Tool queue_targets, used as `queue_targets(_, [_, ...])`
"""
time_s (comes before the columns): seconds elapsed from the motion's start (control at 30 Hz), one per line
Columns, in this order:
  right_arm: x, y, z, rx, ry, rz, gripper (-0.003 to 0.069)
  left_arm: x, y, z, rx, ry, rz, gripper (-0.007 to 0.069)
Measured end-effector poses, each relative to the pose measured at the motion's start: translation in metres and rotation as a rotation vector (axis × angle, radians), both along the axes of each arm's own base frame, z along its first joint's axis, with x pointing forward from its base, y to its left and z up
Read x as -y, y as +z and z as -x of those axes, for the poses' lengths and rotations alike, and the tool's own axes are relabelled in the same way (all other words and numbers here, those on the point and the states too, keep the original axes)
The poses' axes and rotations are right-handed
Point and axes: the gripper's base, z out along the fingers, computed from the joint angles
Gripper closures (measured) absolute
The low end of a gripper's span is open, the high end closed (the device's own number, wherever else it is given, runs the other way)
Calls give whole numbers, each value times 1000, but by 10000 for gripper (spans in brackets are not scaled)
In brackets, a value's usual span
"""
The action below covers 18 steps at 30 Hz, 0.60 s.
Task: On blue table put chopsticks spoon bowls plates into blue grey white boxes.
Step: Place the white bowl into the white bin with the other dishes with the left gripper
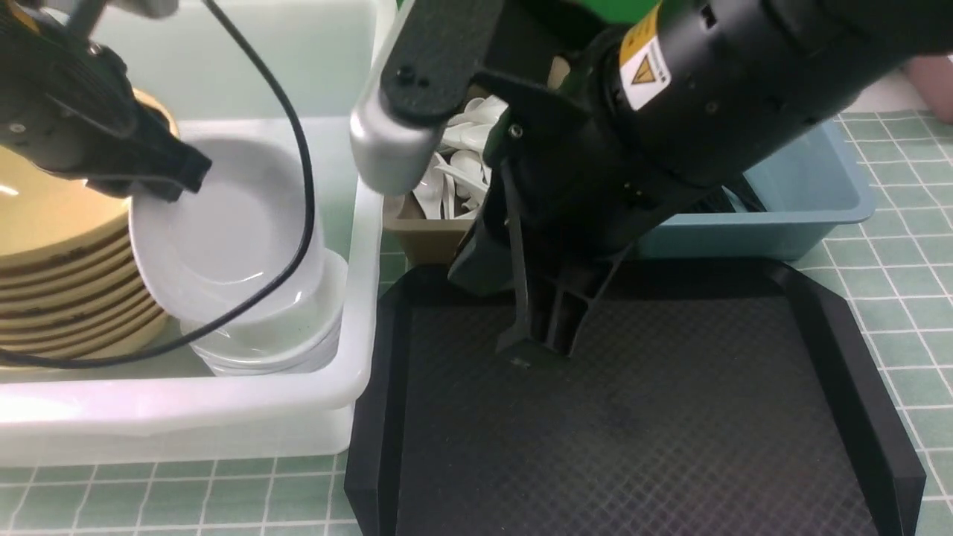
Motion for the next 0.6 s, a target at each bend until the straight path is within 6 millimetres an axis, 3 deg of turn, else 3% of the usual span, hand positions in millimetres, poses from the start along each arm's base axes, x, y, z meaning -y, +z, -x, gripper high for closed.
queue_targets(0.13, [0, 0, 0, 0, 2, 4, 607, 1, -18, -16, -43, 0, -19, 619])
queue_targets(0.33, [0, 0, 0, 4, 6, 8, 606, 4, -61, -47, -125, -23, -41, 620])
queue_targets(0.6, [1, -1, 0, 5, 8, 16, 604, 5, -65, -52, -137, -55, -54, 611])
